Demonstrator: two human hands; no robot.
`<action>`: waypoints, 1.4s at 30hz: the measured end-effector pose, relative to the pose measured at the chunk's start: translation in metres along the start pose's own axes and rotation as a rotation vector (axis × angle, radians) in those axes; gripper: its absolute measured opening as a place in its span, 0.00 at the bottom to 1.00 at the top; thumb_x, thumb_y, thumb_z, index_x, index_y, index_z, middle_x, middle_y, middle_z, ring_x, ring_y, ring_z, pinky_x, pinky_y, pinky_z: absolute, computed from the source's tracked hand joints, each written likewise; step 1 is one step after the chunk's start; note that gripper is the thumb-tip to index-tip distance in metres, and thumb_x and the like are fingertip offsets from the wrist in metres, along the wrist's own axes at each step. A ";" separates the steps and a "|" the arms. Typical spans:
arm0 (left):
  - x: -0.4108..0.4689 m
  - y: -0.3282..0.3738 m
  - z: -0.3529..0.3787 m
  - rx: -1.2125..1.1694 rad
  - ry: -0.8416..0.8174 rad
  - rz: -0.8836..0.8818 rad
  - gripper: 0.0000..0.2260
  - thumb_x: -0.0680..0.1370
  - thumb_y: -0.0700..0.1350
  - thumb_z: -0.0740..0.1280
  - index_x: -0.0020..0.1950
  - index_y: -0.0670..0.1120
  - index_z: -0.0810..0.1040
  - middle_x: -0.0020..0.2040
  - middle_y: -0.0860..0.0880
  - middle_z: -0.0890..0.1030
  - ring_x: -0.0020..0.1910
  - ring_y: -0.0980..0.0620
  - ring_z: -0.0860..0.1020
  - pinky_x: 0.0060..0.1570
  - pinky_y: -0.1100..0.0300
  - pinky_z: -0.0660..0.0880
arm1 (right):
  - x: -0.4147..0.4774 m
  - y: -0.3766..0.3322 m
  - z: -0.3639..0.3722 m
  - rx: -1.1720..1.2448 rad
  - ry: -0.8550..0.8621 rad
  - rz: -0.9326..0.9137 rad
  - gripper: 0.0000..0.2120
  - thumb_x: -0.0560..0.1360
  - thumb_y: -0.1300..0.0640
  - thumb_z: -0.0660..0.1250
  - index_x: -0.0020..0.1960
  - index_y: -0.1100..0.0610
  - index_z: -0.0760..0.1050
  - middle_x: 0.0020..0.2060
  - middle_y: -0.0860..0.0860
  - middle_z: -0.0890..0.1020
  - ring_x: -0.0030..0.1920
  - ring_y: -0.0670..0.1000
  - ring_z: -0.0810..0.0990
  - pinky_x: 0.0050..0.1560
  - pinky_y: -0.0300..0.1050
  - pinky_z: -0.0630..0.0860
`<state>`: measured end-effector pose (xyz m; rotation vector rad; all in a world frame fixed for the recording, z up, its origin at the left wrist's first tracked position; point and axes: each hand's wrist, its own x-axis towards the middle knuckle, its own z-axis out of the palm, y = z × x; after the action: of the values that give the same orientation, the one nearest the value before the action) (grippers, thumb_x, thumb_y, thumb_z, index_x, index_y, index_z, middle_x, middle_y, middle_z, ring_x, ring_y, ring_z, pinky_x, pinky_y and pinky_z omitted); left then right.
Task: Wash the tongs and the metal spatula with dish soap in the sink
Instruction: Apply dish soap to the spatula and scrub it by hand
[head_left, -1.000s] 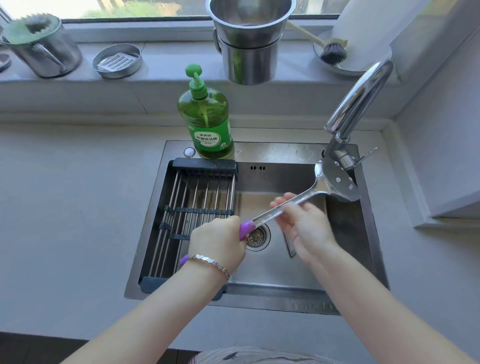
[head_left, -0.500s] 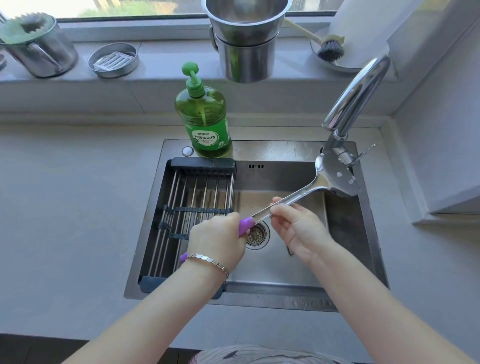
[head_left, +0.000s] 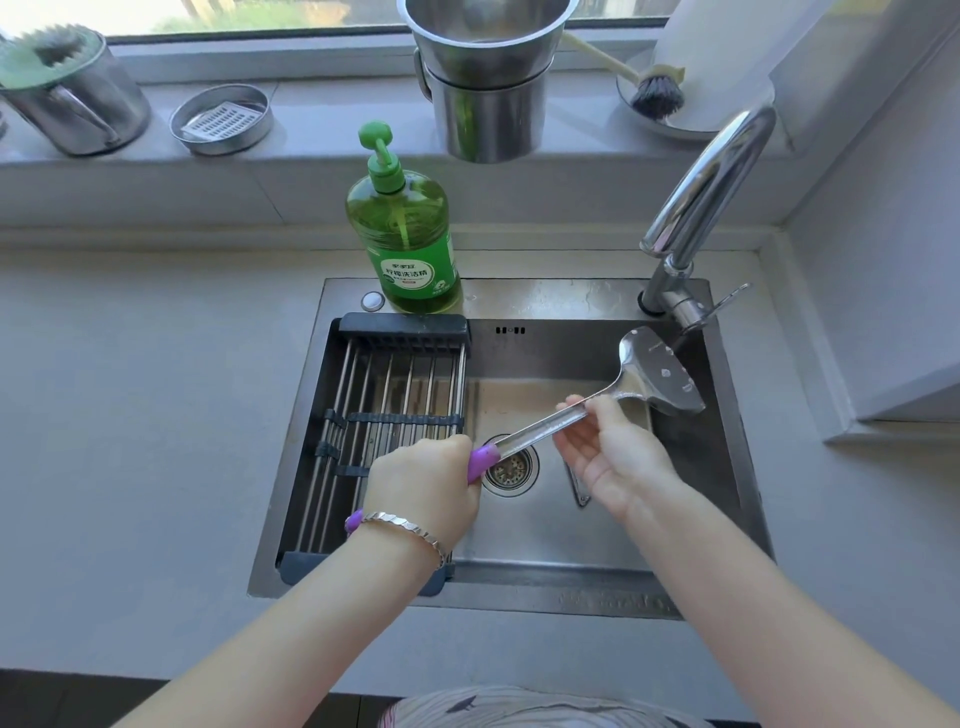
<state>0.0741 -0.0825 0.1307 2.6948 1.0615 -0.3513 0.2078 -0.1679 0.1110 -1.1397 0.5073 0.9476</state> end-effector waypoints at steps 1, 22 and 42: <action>0.000 0.000 0.000 0.002 -0.003 0.000 0.11 0.79 0.54 0.55 0.41 0.50 0.66 0.45 0.48 0.81 0.46 0.45 0.79 0.42 0.59 0.72 | 0.001 -0.005 -0.001 0.013 0.027 -0.035 0.11 0.78 0.62 0.60 0.38 0.61 0.74 0.28 0.52 0.81 0.28 0.46 0.81 0.29 0.37 0.80; 0.000 0.001 0.001 -0.031 0.010 -0.013 0.12 0.79 0.54 0.55 0.45 0.48 0.72 0.44 0.48 0.80 0.45 0.45 0.79 0.42 0.58 0.72 | -0.007 0.013 0.001 -0.072 0.000 -0.119 0.11 0.78 0.57 0.62 0.39 0.58 0.76 0.33 0.51 0.80 0.37 0.47 0.78 0.38 0.36 0.79; -0.001 -0.004 0.005 0.080 0.040 0.035 0.12 0.80 0.53 0.55 0.51 0.46 0.73 0.48 0.47 0.80 0.48 0.44 0.79 0.41 0.59 0.69 | -0.020 0.021 0.008 -0.226 -0.183 0.244 0.09 0.73 0.71 0.64 0.39 0.59 0.77 0.23 0.49 0.78 0.21 0.42 0.75 0.23 0.29 0.71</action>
<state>0.0706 -0.0818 0.1258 2.7987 1.0313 -0.3422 0.1782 -0.1655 0.1181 -1.1954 0.4026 1.3341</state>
